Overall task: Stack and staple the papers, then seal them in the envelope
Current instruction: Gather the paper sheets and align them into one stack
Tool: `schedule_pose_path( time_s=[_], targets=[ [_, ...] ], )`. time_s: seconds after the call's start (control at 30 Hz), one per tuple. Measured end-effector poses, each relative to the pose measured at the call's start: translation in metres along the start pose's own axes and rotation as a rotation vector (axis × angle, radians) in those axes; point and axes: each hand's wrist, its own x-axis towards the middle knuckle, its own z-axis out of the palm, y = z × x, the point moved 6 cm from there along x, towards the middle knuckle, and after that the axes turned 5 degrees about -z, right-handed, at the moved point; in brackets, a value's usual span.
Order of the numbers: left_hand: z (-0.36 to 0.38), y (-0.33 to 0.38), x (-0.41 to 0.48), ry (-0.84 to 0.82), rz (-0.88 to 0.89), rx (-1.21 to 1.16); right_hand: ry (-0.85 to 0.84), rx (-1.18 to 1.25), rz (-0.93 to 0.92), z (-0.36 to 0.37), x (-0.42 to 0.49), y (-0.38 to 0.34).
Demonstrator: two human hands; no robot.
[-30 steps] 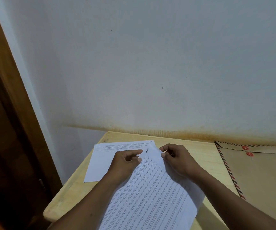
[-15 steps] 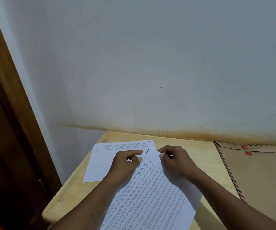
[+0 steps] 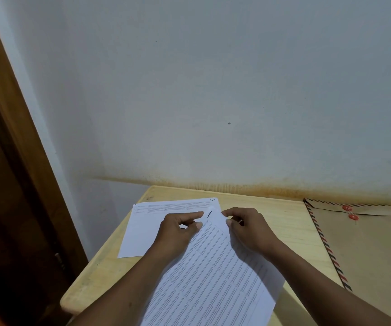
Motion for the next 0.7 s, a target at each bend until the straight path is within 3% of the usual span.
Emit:
schedule_pose_path(
  time_s=[0.2, 0.33, 0.47, 0.7],
  targets=[
    [0.004, -0.012, -0.004, -0.234, -0.059, 0.071, 0.042, 0.010, -0.026, 0.002, 0.001, -0.003],
    [-0.008, -0.019, 0.003, -0.062, -0.038, -0.049, 0.010, 0.009, -0.010, 0.005, 0.005, -0.002],
    [-0.016, -0.024, 0.012, 0.007, -0.005, -0.094, -0.035, -0.018, 0.008, 0.008, 0.010, -0.001],
    [-0.014, -0.042, 0.021, -0.069, -0.074, -0.126, -0.018, -0.028, -0.004, 0.019, 0.009, 0.001]
  ],
)
